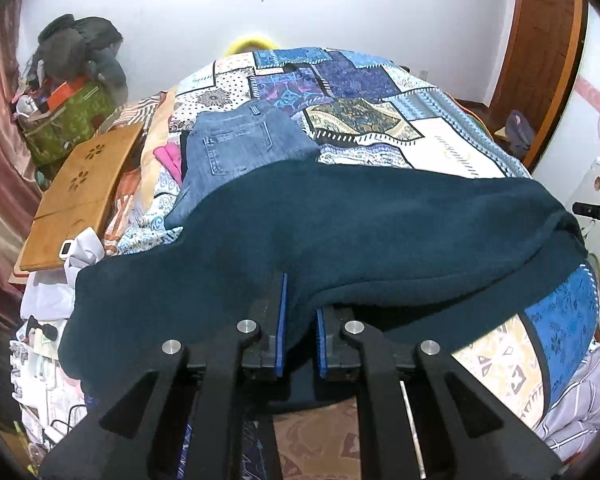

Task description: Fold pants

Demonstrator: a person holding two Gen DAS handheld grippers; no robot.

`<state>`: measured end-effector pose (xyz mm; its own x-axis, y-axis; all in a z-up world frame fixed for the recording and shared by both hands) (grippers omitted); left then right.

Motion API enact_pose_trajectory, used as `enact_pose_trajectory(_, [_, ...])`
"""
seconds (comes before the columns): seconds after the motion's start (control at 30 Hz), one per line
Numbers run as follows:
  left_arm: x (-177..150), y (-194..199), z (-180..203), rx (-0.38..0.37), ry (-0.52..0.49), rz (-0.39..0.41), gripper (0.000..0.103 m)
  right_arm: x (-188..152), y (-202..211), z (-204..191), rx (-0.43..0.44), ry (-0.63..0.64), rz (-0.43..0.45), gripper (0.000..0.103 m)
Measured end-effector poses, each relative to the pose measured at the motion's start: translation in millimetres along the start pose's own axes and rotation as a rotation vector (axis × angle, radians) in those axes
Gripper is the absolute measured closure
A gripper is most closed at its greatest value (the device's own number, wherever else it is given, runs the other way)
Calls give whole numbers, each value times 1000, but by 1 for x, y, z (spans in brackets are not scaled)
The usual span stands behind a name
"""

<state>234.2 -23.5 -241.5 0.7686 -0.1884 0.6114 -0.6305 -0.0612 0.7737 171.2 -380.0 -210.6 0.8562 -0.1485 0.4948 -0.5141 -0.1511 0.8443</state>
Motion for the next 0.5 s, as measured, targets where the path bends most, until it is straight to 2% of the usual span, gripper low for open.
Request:
enact_pose_trajectory(0.03, [-2,0,1,-3,2,-2,92,-2,-2,-11,-10,65,-5,37])
enact_pose_trajectory(0.1, [-6,0,0,-14,8,-11,92,-11,-11,-35,-31,219,-34,36])
enact_pose_trajectory(0.27, [-15,-1,1,-10,-13,-32,92,-22,-38,-58,-105,433,-95,34])
enact_pose_trajectory(0.37, [-18,-3,2,-10,-8,-43,92,-18,-48,-58,-102,453,-118,33])
enact_pose_trajectory(0.5, [-18,-7,3,-3,-9,-53,92,-11,-55,-62,-26,435,-136,34])
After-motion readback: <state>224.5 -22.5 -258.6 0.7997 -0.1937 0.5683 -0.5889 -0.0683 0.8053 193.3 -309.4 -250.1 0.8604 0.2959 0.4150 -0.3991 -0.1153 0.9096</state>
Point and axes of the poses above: each gripper's, at about its wrist camera, not at the fingertips, and y roughly against the way its jaws point, z to its right, x to its top, the point moved 7 cm from there along -y, roughly the way its jaws point, and after that the axes turned 10 degrees about x, right-handed, at the moved point
